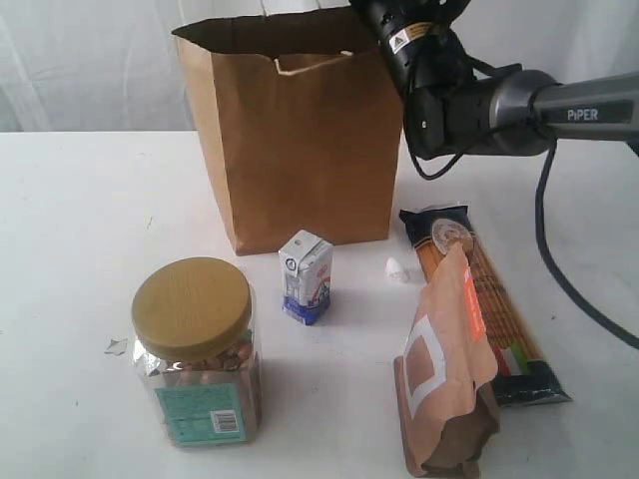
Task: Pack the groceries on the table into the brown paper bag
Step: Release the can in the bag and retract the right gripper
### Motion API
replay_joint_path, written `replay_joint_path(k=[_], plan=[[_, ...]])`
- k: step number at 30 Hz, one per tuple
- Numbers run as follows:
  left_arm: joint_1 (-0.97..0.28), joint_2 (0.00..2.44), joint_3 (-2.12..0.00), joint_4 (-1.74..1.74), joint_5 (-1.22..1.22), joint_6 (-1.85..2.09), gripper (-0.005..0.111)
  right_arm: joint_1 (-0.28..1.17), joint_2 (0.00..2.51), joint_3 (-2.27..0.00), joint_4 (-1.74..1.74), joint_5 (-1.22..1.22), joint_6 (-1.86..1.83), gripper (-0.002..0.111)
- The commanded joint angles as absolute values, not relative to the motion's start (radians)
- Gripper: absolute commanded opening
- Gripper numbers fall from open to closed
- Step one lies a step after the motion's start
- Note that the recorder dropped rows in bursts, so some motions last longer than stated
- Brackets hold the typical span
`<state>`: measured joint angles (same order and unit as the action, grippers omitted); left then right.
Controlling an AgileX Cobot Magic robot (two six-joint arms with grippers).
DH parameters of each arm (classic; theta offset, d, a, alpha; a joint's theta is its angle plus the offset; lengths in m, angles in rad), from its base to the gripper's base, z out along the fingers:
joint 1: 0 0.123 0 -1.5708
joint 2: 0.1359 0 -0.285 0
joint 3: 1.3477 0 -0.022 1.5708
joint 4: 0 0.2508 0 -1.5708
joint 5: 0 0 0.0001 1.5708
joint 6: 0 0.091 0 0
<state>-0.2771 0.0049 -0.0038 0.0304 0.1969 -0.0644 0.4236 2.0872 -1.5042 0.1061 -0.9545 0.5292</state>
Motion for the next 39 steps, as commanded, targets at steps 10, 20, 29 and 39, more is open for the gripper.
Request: replay_joint_path(k=[10, 20, 29, 39], plan=[[-0.281, 0.000, 0.000, 0.032, 0.194, -0.063, 0.000, 0.408, 1.695, -1.510, -0.048, 0.377, -0.364, 0.105], [-0.281, 0.000, 0.000, 0.045, 0.193, -0.018, 0.000, 0.242, 1.452, -1.510, -0.048, 0.700, -0.318, 0.105], [-0.281, 0.000, 0.000, -0.151, 0.029, -0.239, 0.000, 0.113, 1.349, -1.510, -0.077, 1.064, -0.368, 0.105], [-0.281, 0.000, 0.000, -0.221, -0.126, -0.524, 0.000, -0.073, 1.354, -1.275, -0.050, 1.189, -0.369, 0.105]])
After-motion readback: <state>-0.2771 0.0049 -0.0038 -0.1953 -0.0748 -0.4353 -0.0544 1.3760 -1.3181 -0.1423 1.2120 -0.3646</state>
